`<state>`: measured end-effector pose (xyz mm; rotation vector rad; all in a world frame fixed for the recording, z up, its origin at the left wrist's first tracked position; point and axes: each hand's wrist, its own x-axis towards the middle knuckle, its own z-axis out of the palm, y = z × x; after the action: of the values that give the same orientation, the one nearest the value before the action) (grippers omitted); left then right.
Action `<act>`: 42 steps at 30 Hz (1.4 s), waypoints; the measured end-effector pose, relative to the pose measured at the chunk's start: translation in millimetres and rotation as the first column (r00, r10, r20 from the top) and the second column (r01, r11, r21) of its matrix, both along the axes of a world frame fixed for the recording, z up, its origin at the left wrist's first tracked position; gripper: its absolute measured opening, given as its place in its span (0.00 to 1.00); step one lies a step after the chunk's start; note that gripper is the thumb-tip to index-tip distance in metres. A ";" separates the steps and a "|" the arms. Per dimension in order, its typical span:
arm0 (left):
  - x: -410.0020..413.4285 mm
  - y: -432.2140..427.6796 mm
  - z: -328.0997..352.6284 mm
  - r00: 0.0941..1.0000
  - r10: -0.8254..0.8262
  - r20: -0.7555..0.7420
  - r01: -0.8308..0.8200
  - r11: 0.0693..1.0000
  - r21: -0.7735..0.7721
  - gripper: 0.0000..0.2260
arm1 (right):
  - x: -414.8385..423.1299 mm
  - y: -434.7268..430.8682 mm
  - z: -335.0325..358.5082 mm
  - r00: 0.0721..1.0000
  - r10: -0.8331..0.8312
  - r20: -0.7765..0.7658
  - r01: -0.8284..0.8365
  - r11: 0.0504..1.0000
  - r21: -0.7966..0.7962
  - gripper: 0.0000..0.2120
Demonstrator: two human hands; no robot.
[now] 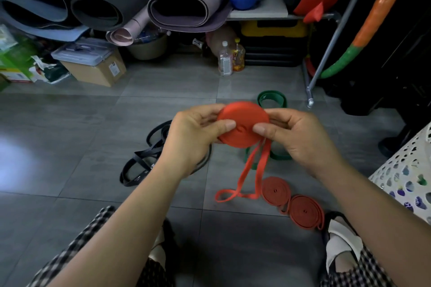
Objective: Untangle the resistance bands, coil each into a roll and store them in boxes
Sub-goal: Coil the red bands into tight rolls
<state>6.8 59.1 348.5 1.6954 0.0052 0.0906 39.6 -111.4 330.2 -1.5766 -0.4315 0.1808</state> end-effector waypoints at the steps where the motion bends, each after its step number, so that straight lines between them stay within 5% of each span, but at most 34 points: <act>1: 0.2 -0.5 1.1 0.999 0.021 -0.032 -0.025 0.991 -0.128 0.09 | 0.0 0.8 -0.7 1.000 -0.015 -0.025 0.016 0.998 0.058 0.10; 6: -5.8 -9.8 -7.7 0.985 -0.015 -0.170 -0.066 0.884 -0.463 0.10 | -4.0 8.9 -1.5 0.993 -0.081 -0.084 0.096 0.978 0.185 0.08; 10: -1.1 4.5 -2.7 0.995 -0.068 -0.076 0.065 0.997 -0.038 0.12 | 0.1 -2.1 3.9 0.999 -0.014 0.052 0.018 0.998 -0.068 0.08; 13: 0.2 6.0 -1.3 0.995 -0.074 -0.065 0.077 0.996 0.046 0.11 | -1.7 -3.4 4.4 0.997 0.022 0.072 -0.014 0.994 -0.111 0.07; 18: 0.9 -2.8 -2.4 0.996 0.056 -0.072 -0.077 0.939 -0.335 0.07 | 0.3 -3.0 0.9 0.995 -0.063 -0.076 0.071 0.991 0.112 0.10; 23: -4.4 -18.0 -16.1 0.985 0.007 -0.172 -0.101 0.833 -0.544 0.07 | 0.3 -0.9 -8.0 0.986 -0.125 -0.111 0.136 0.985 0.103 0.07; 27: 6.4 2.8 -17.1 0.991 -0.072 -0.113 0.079 0.995 0.058 0.19 | 7.4 -18.0 -4.1 0.999 -0.039 -0.010 0.036 0.978 -0.206 0.03; 30: 6.0 1.1 -12.5 0.977 -0.171 -0.130 0.188 0.974 0.126 0.12 | 3.6 -16.1 -2.8 0.998 0.064 0.016 -0.056 0.953 -0.297 0.04; 34: 5.0 -4.7 -15.1 0.986 -0.050 -0.157 0.026 0.989 -0.148 0.07 | 4.6 -14.3 -0.9 0.994 -0.021 -0.105 0.019 1.000 -0.024 0.09; 37: 2.9 -11.4 -18.1 0.985 0.025 -0.170 -0.091 0.913 -0.397 0.06 | 0.4 -7.3 -9.2 0.984 -0.081 -0.159 0.091 0.994 0.058 0.08; 42: -1.5 -19.8 -26.3 0.972 0.034 -0.234 -0.148 0.858 -0.491 0.08 | -5.7 -1.1 -14.8 0.975 -0.137 -0.172 0.152 0.986 0.073 0.06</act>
<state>5.2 39.4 322.1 1.1660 0.2558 -0.0273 33.9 -112.6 315.4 -1.4884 -0.1904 0.1781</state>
